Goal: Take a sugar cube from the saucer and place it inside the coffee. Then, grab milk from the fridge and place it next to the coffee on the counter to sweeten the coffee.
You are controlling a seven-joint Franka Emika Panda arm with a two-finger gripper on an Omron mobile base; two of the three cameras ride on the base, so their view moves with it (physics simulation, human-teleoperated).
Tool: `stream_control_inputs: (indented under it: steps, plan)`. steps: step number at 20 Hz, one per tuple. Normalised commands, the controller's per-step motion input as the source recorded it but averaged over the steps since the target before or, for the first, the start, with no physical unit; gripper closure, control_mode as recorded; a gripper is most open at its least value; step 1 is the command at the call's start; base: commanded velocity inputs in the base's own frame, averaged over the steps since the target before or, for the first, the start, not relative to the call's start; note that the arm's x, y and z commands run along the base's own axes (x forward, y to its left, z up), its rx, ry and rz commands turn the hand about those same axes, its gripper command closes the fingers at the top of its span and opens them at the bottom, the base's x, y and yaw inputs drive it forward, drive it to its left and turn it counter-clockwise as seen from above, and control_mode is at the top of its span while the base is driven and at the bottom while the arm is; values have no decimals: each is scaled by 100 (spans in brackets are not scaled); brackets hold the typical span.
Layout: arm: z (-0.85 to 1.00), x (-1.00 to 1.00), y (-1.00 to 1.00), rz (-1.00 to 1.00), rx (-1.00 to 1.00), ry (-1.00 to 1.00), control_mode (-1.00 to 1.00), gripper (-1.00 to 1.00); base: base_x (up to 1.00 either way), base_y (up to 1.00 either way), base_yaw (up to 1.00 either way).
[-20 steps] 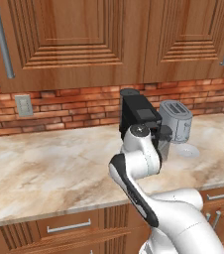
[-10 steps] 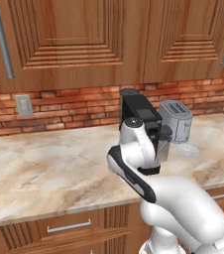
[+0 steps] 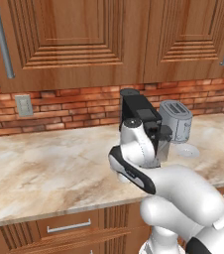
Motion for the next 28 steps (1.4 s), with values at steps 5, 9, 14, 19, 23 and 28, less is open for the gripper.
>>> stream_control_inputs:
  steps: [5,9,14,19,23,28]
  plan:
    - [-31,0,0,0,-5,0,-100,100,0,0,0]
    - [-15,2,-6,-1,-6,0,-100,-100,0,0,0]
    - [0,20,-12,-5,-3,0,-100,-100,0,0,0]
    - [0,28,-3,-7,0,-4,-100,-100,0,0,0]
    - [10,20,0,-9,0,-5,-100,-100,0,0,0]
    - [20,9,0,-10,0,-11,-100,-100,0,0,0]
